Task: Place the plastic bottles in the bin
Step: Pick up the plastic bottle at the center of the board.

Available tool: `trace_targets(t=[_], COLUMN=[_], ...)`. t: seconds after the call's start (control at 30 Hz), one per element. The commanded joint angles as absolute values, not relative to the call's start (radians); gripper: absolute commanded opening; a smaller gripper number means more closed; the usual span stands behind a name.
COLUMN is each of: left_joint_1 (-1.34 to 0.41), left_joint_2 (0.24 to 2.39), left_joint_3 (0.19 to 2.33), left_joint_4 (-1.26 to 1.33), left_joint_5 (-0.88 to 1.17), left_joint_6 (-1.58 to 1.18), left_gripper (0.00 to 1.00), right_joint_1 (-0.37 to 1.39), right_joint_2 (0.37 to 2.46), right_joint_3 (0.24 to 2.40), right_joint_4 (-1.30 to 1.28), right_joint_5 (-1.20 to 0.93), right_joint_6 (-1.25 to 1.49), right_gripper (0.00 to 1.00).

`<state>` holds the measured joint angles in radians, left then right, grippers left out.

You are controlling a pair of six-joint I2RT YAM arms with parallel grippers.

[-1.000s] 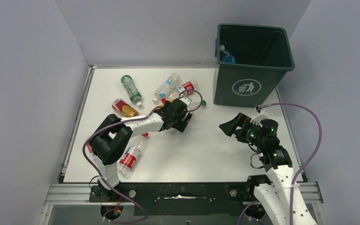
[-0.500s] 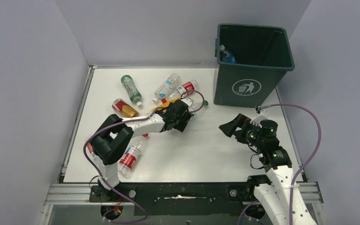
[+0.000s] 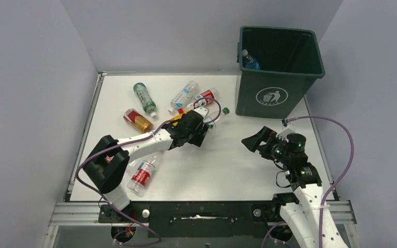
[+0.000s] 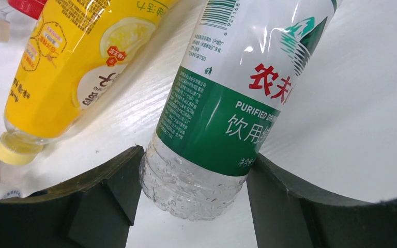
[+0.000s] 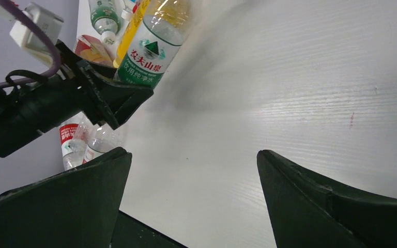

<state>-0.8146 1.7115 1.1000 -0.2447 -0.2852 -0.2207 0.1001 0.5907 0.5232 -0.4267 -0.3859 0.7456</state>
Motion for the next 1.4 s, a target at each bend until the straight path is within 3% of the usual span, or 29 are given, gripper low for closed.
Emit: trace_targets(t=[0.0, 1.37], left_joint_1=[-0.829, -0.867], left_joint_2=[1.602, 1.379], left_joint_3=[1.085, 1.01], left_joint_4=[-0.268, -0.407], left_joint_5=[-0.26, -0.215], left_joint_6=[-0.275, -0.396], left_gripper=[0.51, 0.51], right_joint_1=[0.11, 0.141], right_joint_2=[0.577, 0.623], right_joint_3=[0.526, 0.499], right_joint_4=[-0.396, -0.334], right_joint_5=[-0.397, -0.394], right_joint_6=[0.759, 0.8], right_gripper=[0.98, 0.98])
